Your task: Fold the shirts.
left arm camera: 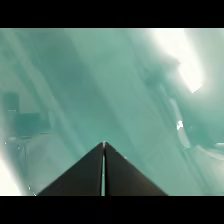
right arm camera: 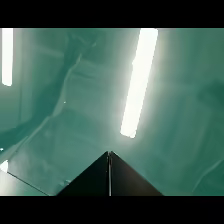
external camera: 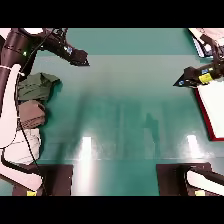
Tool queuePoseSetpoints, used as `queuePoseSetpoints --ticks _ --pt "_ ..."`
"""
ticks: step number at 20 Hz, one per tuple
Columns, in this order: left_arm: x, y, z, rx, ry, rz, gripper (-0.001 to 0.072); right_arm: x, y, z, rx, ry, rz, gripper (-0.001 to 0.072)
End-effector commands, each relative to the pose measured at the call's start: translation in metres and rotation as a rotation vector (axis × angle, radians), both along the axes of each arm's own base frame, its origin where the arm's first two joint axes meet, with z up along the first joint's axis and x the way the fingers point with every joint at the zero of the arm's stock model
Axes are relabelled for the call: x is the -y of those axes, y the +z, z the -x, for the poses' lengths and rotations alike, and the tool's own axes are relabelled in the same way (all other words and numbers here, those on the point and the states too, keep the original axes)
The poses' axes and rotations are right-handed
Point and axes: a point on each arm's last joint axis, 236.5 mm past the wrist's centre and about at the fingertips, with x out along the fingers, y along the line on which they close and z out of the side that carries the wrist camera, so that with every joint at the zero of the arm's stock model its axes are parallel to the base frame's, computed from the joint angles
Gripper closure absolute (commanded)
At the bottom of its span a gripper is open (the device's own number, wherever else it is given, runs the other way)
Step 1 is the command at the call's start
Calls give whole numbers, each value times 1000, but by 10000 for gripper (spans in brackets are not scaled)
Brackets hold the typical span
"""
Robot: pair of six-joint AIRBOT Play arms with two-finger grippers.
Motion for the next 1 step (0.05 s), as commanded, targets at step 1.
queuePoseSetpoints --ticks 1 --pt "0 0 0 -1 0 0 683 -11 1 0 10 27 -3 688"
